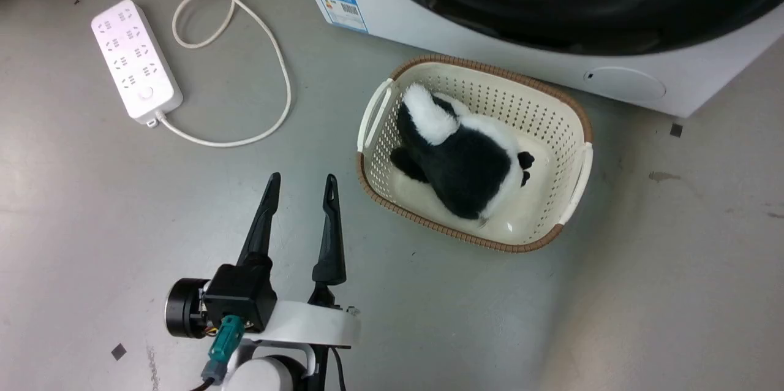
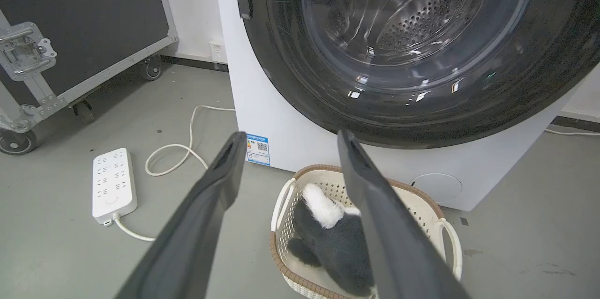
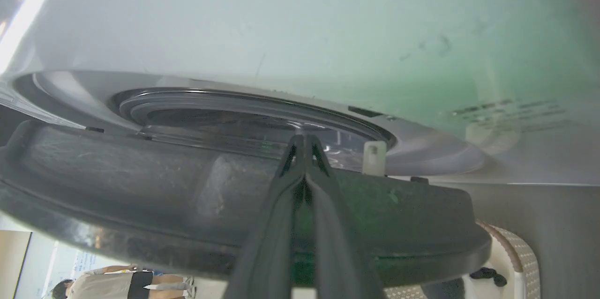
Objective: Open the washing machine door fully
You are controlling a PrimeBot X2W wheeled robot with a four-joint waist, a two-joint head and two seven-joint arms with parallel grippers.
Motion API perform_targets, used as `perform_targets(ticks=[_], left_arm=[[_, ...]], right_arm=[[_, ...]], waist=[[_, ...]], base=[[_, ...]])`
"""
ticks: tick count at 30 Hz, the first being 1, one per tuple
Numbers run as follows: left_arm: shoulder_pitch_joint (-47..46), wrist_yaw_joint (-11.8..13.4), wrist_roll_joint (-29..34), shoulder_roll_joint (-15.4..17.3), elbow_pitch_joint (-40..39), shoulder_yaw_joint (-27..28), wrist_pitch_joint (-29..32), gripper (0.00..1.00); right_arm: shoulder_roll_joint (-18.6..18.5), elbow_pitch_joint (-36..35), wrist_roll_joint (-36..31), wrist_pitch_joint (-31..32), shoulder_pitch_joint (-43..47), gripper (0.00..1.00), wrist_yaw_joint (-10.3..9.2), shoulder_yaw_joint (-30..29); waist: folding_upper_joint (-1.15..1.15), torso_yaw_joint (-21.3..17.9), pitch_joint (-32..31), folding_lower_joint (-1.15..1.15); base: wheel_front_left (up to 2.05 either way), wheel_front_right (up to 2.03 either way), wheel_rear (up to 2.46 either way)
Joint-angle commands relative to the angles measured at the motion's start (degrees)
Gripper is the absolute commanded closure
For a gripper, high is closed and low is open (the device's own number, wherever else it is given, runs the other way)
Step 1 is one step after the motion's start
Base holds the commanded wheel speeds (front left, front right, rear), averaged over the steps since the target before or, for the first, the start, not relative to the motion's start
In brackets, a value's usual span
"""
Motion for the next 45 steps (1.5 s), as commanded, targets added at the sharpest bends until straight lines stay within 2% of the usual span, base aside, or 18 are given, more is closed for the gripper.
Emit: perform_targets(ticks=[1,10,17,21,24,30,36,41,45], left_arm=[[-0.9,0.4,-0.4,0.1,0.0,-0.4,-0.6,0.0],[1.2,-0.4,0.1,0.1,1.7,0.6,-1.9,0.0],[5.2,-2.1,0.8,0.1,3.4,2.0,-2.0,0.0],[6.8,-3.3,0.8,0.1,3.8,3.1,-2.0,0.0],[7.5,-3.8,0.9,0.1,4.0,3.2,-2.0,0.0],[9.0,-5.3,1.8,0.1,5.2,3.5,-2.0,0.0],[9.9,-6.2,1.4,0.1,6.3,3.2,-2.0,0.0],[10.2,-6.4,0.5,0.1,6.3,2.4,-2.0,0.0],[10.2,-6.4,-0.1,0.1,5.9,2.4,-2.0,0.0]], right_arm=[[1.1,0.9,1.5,1.4,0.4,1.0,0.09,-0.3],[7.5,-2.8,7.8,10.0,9.8,1.0,0.08,-3.6],[13.7,-12.6,8.4,14.5,22.8,1.0,0.08,-1.5],[15.4,-17.9,11.2,17.1,29.5,1.0,0.08,0.9],[15.6,-19.5,17.0,17.3,34.2,1.0,0.08,5.5],[15.6,-21.6,28.6,11.3,42.4,1.0,0.08,20.3],[15.6,-24.7,34.8,4.8,47.3,1.0,0.08,33.1],[15.6,-25.4,38.0,0.1,48.7,1.0,0.08,38.5],[15.6,-25.8,37.2,-2.0,48.9,1.0,0.08,40.2]], waist=[[0.0,0.0,-0.6,0.0],[0.0,-0.4,-6.0,0.0],[0.0,-1.8,-11.6,0.0],[0.0,-2.1,-13.7,0.0],[0.0,-2.0,-14.9,0.0],[0.0,-2.0,-16.4,0.0],[0.0,-1.6,-16.9,0.0],[0.0,-1.1,-17.1,0.0],[0.0,-1.2,-17.3,0.0]], base=[[0.0,0.0,0.0],[0.0,0.0,0.0],[0.0,0.0,0.0],[0.0,0.0,0.0],[0.0,0.0,0.0],[0.0,0.0,0.0],[0.0,0.0,0.0],[0.0,0.0,0.0],[0.0,0.0,0.0]])
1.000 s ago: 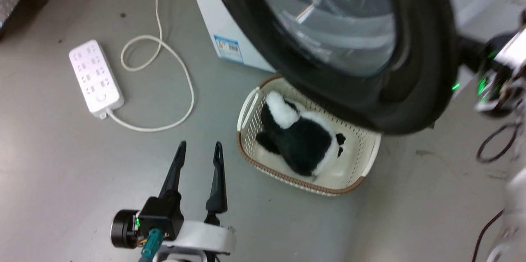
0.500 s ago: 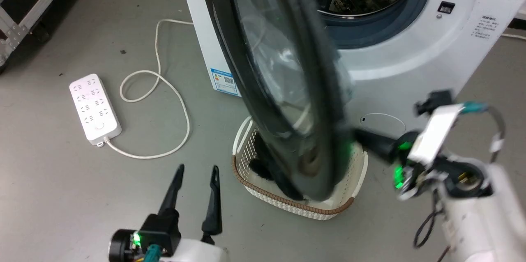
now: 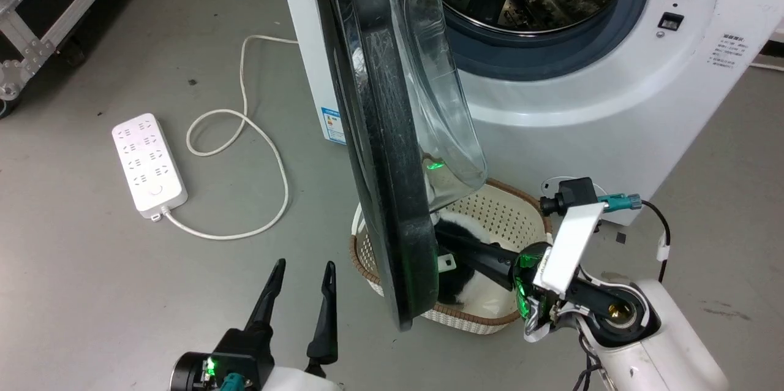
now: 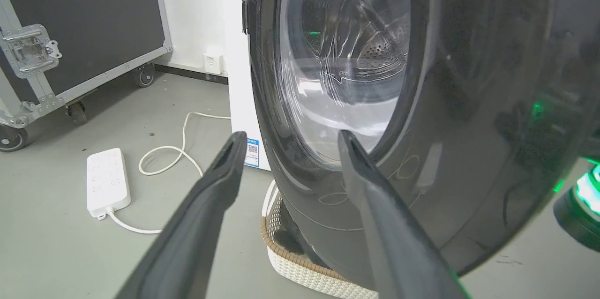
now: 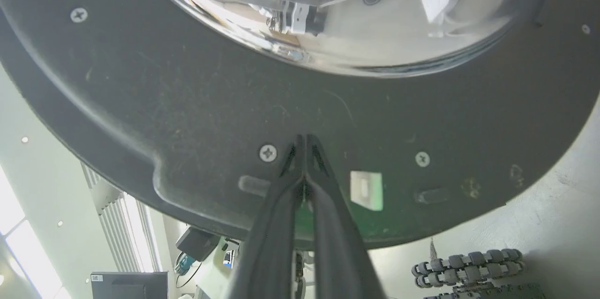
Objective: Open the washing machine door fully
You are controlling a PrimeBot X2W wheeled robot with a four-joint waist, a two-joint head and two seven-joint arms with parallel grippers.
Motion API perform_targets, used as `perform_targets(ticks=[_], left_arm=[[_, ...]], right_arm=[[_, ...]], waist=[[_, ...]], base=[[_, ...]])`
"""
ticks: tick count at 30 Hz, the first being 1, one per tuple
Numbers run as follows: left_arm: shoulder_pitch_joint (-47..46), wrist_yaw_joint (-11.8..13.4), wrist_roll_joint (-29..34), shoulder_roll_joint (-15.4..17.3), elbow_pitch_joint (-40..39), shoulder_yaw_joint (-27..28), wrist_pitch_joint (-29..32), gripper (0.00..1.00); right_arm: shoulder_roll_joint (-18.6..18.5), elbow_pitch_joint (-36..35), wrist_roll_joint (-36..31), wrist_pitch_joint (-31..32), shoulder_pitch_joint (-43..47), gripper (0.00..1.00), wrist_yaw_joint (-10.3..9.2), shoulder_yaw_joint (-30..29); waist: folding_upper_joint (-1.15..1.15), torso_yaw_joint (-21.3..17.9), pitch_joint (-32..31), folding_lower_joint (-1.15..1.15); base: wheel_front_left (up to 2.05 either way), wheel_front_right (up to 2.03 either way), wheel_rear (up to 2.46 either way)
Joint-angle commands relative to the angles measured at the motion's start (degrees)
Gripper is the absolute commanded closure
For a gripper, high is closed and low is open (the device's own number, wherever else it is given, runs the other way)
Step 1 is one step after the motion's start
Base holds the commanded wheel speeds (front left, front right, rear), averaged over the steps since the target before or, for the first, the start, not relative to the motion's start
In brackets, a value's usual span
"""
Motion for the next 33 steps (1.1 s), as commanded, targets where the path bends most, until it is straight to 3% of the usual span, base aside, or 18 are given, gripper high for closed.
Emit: perform_targets(ticks=[1,2,3,4,9,13,16,20,21,22,25,26,27,28,32,33], left_arm=[[0.5,0.0,-0.3,0.1,-0.2,0.1,-0.3,0.0],[0.4,0.0,-0.4,0.1,-0.3,0.2,-0.3,0.0],[0.4,0.0,-0.4,0.1,-0.3,0.4,-0.3,0.0],[0.3,-0.1,-0.5,0.1,-0.4,0.6,-0.3,0.0],[-0.5,-0.6,-0.7,0.1,-0.7,2.3,-0.3,0.0],[-0.9,-1.3,-0.9,0.1,-0.8,4.0,-0.3,0.0],[-1.0,-2.1,-1.2,0.1,-0.9,5.6,-0.3,0.0],[-0.5,-3.0,-1.4,0.1,-1.0,7.6,-0.3,0.0],[-0.5,-3.0,-1.4,0.1,-1.0,7.6,-0.3,0.0],[0.2,-3.4,-1.1,0.2,-0.6,8.4,-0.3,0.0],[0.7,-4.1,-0.8,0.2,-0.3,9.1,-0.3,0.0],[0.7,-4.1,-0.8,0.2,-0.3,9.1,-0.3,0.0],[0.9,-4.5,-0.6,0.2,-0.2,9.3,-0.3,0.0],[0.9,-4.5,-0.6,0.2,-0.2,9.3,-0.3,0.0],[2.4,-4.9,-0.3,0.2,0.5,10.2,-0.3,0.0],[2.7,-5.0,-0.3,0.2,0.6,10.4,-0.3,0.0]], right_arm=[[0.1,-0.3,-0.2,-0.7,1.0,1.0,0.06,-0.3],[-0.1,-0.3,-0.6,-1.3,0.9,1.0,0.06,-0.8],[-0.6,-0.5,-1.6,-2.8,0.8,0.76,0.06,-1.6],[-1.2,-1.1,-2.9,-4.5,0.5,0.0,0.06,-2.2],[-6.7,-10.2,-16.7,-19.7,0.2,0.0,0.06,-4.3],[-15.0,-17.4,-33.1,-32.6,2.7,0.0,0.06,-2.1],[-19.7,-19.2,-44.6,-41.3,5.5,0.0,0.06,-2.2],[-22.4,-20.8,-59.9,-49.8,9.9,0.0,0.06,-4.0],[-22.4,-20.8,-59.9,-49.8,9.9,0.0,0.06,-4.0],[-20.9,-21.6,-65.5,-52.1,12.8,0.0,0.06,-6.2],[-16.0,-22.6,-72.1,-53.3,17.8,0.0,0.06,-10.9],[-16.0,-22.6,-72.1,-53.3,17.8,0.0,0.06,-10.9],[-11.6,-22.8,-74.2,-53.6,21.3,0.0,0.06,-14.0],[-11.6,-22.8,-74.2,-53.6,21.3,0.0,0.06,-14.0],[-3.7,-22.0,-76.7,-53.7,28.8,0.0,0.06,-16.7],[-3.1,-21.8,-76.7,-53.8,29.3,0.0,0.06,-16.7]], waist=[[0.0,-0.3,-0.1,0.0],[0.0,-0.5,-0.3,0.0],[0.0,-0.8,-0.5,0.0],[0.0,-1.2,-0.7,0.0],[0.0,-3.7,-1.9,0.0],[0.0,-6.3,-3.4,0.0],[0.0,-8.3,-4.8,0.0],[0.0,-10.9,-6.1,0.0],[0.0,-10.9,-6.1,0.0],[0.0,-12.2,-6.4,0.0],[0.0,-13.5,-6.5,0.0],[0.0,-13.5,-6.5,0.0],[0.0,-13.9,-6.5,0.0],[0.0,-13.9,-6.5,0.0],[0.0,-15.1,-6.6,0.0],[0.0,-15.3,-6.5,0.0]], base=[[0.0,0.0,0.0],[0.0,0.0,0.0],[0.0,0.0,0.0],[0.0,0.0,0.0],[0.0,0.0,0.0],[0.0,0.0,0.0],[0.0,0.0,0.0],[0.0,0.0,0.0],[0.0,0.0,0.0],[0.0,0.0,0.0],[0.0,0.0,0.0],[0.0,0.0,0.0],[0.0,0.0,0.0],[0.0,0.0,0.0],[0.0,0.0,0.0],[0.0,0.0,0.0]])
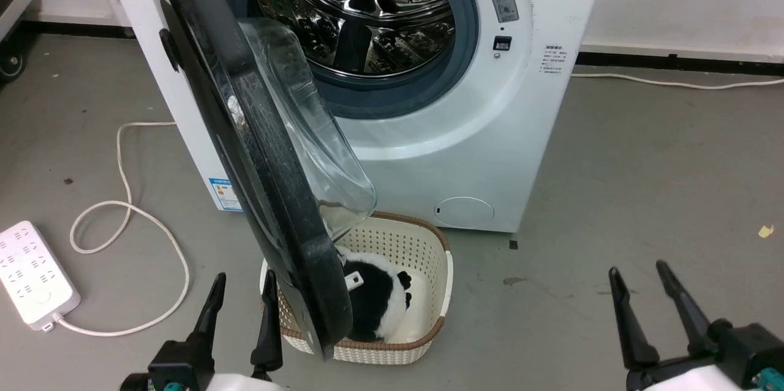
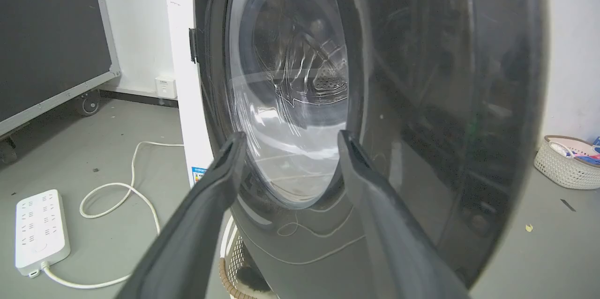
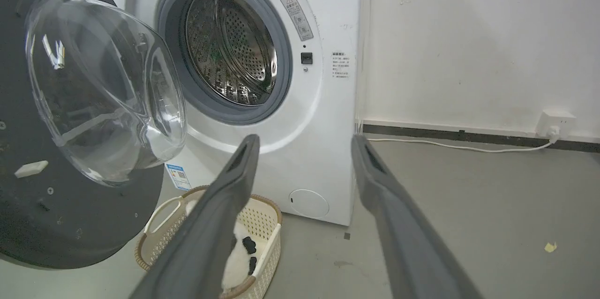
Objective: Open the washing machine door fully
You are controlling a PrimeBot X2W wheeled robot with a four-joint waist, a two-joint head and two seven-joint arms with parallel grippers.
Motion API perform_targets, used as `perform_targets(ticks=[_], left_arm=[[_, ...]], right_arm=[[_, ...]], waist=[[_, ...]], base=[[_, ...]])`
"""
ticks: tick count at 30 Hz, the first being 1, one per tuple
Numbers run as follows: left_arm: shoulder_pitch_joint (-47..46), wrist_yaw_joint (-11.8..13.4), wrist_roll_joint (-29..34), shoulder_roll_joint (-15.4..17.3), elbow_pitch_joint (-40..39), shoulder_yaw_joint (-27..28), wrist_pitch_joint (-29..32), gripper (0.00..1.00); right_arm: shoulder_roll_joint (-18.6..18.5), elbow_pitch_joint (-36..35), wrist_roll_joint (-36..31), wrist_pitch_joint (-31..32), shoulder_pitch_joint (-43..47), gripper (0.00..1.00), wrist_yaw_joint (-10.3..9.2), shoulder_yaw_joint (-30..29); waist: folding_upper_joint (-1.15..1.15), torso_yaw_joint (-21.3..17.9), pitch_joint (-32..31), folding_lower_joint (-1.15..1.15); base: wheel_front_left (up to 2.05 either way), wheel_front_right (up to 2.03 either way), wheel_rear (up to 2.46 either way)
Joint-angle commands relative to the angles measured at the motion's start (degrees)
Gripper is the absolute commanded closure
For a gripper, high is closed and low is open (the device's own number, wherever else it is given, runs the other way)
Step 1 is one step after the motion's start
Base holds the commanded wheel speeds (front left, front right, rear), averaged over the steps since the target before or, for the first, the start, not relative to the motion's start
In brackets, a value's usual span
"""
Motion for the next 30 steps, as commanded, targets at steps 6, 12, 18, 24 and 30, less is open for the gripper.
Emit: perform_targets(ticks=[6,12,18,24,30], left_arm=[[1.4,-0.6,1.0,0.1,0.8,0.6,-0.3,0.0],[1.0,-0.8,1.2,0.1,1.0,0.9,-0.3,0.05],[0.9,-1.4,1.1,0.1,0.0,1.1,-0.3,1.0],[-0.3,-0.3,-1.8,0.1,-4.2,3.6,-0.3,1.0],[-3.9,1.4,-4.2,0.0,-13.9,9.4,-0.3,1.0]], right_arm=[[1.4,0.8,-0.3,-0.9,1.0,0.0,0.05,0.1],[2.1,1.3,0.0,-1.2,0.2,0.0,0.05,0.1],[2.4,1.6,-0.1,-1.3,-0.3,0.0,0.05,0.1],[2.5,1.4,0.5,-1.2,-0.5,0.0,0.05,0.8],[2.5,1.4,-0.5,-1.2,-0.7,0.0,0.05,1.1]], waist=[[0.0,-0.3,0.5,0.01],[0.0,-0.1,0.8,0.01],[0.0,0.1,0.9,0.01],[0.0,0.1,0.9,0.01],[0.0,-0.3,0.8,0.01]], base=[[0.0,0.0,0.0],[0.0,0.0,0.0],[0.0,0.0,0.0],[0.0,0.0,0.0],[0.0,0.0,0.0]])
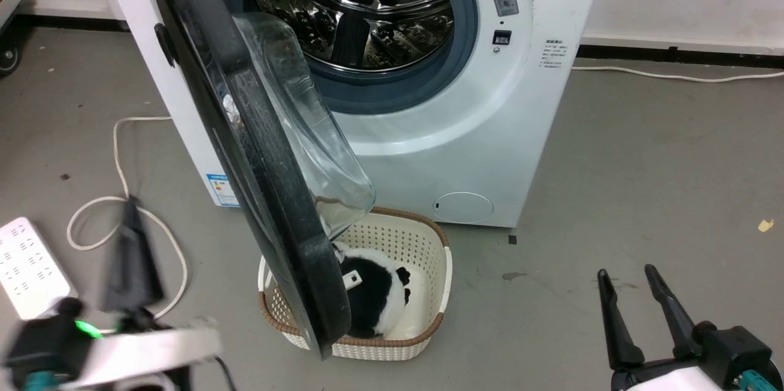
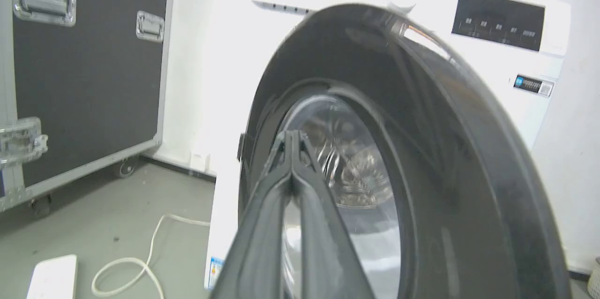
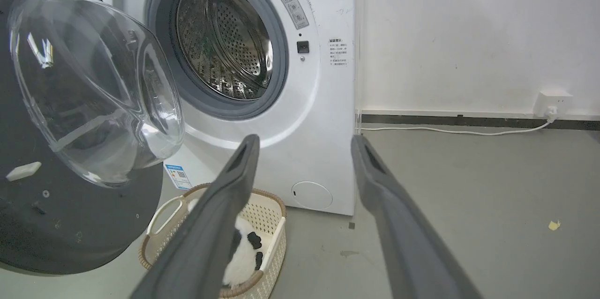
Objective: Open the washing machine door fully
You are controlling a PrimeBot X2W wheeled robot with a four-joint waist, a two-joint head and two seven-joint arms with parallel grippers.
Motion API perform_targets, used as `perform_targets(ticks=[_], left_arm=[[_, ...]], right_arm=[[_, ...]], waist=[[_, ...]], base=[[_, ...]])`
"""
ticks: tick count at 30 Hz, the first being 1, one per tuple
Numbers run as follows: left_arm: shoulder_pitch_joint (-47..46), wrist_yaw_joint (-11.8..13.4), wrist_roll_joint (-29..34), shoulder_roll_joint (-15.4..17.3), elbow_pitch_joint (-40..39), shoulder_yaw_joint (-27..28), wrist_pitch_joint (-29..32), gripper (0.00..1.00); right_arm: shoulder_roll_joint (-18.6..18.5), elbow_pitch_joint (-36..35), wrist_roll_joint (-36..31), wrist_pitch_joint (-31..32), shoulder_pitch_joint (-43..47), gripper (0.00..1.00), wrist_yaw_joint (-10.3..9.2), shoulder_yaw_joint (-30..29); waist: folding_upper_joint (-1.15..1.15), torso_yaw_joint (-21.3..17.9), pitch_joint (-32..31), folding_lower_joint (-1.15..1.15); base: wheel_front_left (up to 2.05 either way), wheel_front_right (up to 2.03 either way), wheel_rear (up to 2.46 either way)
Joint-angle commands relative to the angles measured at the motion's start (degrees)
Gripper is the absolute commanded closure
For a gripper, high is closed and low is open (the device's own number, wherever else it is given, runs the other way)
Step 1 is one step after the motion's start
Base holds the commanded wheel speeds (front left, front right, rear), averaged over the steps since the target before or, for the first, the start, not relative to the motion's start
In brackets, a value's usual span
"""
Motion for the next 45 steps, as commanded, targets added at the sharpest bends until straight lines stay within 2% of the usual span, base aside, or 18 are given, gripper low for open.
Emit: perform_targets(ticks=[1,5,9,13,17,24,29,34,39,45], left_arm=[[-1.4,-0.1,0.3,0.1,-1.7,1.2,-0.3,1.0],[-4.8,-0.8,1.8,0.3,-8.8,3.9,-0.3,1.0],[-8.3,-1.3,1.4,0.7,-15.1,3.6,-0.3,1.0],[-10.7,-1.8,3.5,1.4,-19.4,0.4,2.2,1.0],[-10.9,-2.7,5.9,1.1,-20.4,-6.7,5.3,1.0],[-5.9,-3.2,8.5,0.5,-12.9,-21.1,8.0,1.0],[-2.6,-2.4,8.8,0.3,-4.2,-27.4,9.8,1.0],[-1.8,-0.6,7.3,0.2,3.8,-28.8,9.7,1.0],[-3.0,1.9,5.5,0.1,10.0,-27.1,7.9,1.0],[-4.2,3.1,3.9,0.1,13.6,-25.5,5.9,1.0]], right_arm=[[0.1,0.1,-0.5,-0.1,-1.0,0.0,0.05,0.2],[0.2,0.3,-1.0,-0.1,-1.3,0.0,0.05,0.3],[0.2,0.4,-0.9,0.0,-1.3,0.0,0.05,0.2],[0.3,0.4,-0.8,0.0,-1.3,0.0,0.05,0.3],[0.4,0.5,-0.5,0.0,-1.5,0.0,0.05,0.3],[0.5,1.1,-0.2,-0.3,-1.8,0.0,0.05,0.3],[0.5,1.5,0.2,-0.6,-2.2,0.0,0.05,0.3],[0.6,1.9,0.2,-0.8,-2.5,0.0,0.05,0.4],[0.6,2.3,0.2,-0.9,-2.7,0.0,0.05,0.6],[0.6,2.6,0.0,-0.9,-2.5,0.0,0.05,0.6]], waist=[[0.0,-0.2,-0.1,0.0],[0.0,-0.6,-0.2,0.0],[0.0,-0.8,-0.3,0.0],[0.0,-0.9,-0.1,0.0],[0.0,-1.0,0.2,0.0],[0.0,-1.0,0.8,0.0],[0.0,-1.1,1.4,0.0],[0.0,-1.1,2.1,0.0],[0.0,-1.0,2.5,0.0],[0.0,0.2,2.4,0.0]], base=[[0.0,0.0,0.0],[0.0,0.0,0.0],[0.0,0.0,0.0],[0.0,0.0,0.0],[0.0,0.0,0.0],[0.0,0.0,0.0],[0.0,0.0,0.0],[0.0,0.0,0.0],[0.0,0.0,0.0],[0.0,0.0,0.0]])
